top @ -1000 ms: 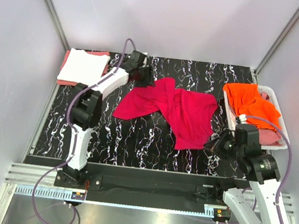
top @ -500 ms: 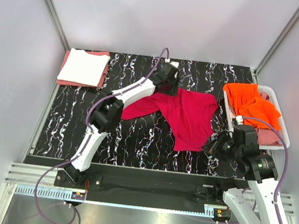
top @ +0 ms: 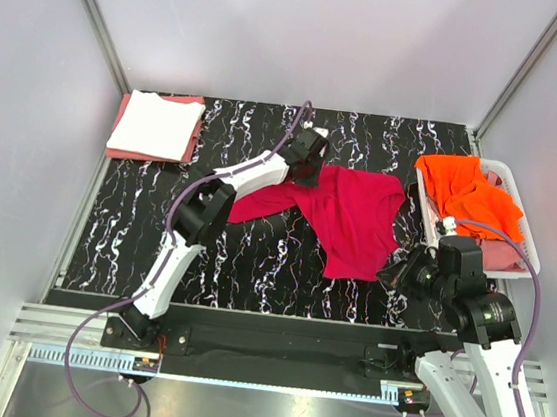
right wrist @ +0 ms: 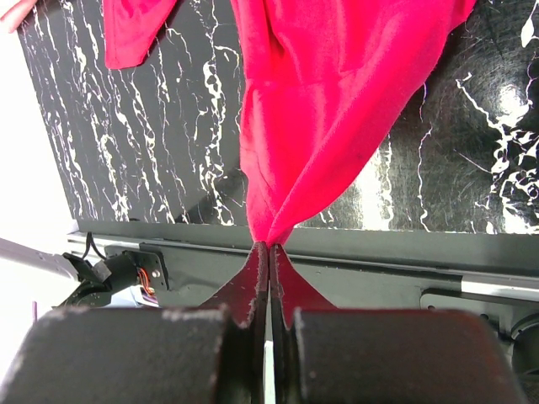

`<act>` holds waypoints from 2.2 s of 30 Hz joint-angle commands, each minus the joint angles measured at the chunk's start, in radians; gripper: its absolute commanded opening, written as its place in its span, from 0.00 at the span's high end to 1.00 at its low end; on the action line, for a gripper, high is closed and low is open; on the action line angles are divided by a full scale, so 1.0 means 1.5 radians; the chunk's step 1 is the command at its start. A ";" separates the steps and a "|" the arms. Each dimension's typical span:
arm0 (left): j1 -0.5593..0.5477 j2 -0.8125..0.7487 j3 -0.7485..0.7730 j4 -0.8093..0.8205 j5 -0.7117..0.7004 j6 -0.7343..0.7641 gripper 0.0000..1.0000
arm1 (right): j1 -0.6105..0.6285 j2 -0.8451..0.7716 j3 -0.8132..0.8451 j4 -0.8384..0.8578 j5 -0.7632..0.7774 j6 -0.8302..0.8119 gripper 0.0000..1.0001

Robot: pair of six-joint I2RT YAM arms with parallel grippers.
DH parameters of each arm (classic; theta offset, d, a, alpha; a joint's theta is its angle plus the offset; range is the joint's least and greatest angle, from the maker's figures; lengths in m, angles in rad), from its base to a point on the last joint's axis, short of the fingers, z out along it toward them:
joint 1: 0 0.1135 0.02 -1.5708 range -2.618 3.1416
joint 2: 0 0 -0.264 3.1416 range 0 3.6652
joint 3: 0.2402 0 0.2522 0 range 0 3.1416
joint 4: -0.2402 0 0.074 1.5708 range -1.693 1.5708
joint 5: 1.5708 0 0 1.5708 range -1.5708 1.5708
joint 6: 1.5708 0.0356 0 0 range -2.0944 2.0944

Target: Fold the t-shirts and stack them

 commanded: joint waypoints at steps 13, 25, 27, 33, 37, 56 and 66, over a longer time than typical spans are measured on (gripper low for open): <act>0.052 -0.459 -0.476 0.074 -0.016 -0.145 1.00 | 0.000 0.014 0.023 -0.024 0.101 -0.004 1.00; 0.066 -0.754 -0.870 0.060 -0.018 -0.255 0.77 | 0.000 0.054 0.052 -0.013 0.107 -0.023 1.00; 0.052 -0.753 -0.815 0.016 -0.052 -0.170 0.63 | -0.001 0.054 0.055 -0.006 0.092 -0.027 1.00; -0.080 -0.676 -0.607 -0.008 -0.196 0.045 0.51 | -0.001 0.036 0.039 0.017 0.058 -0.023 1.00; -0.114 -0.557 -0.527 0.010 -0.225 0.147 0.52 | -0.001 0.030 0.027 0.022 0.040 -0.014 1.00; -0.132 -0.284 -0.369 0.025 -0.226 0.173 0.57 | -0.001 0.038 0.042 0.037 0.034 -0.007 1.00; -0.152 -0.294 -0.387 0.027 -0.237 0.143 0.64 | -0.001 0.041 0.025 0.052 0.028 -0.001 1.00</act>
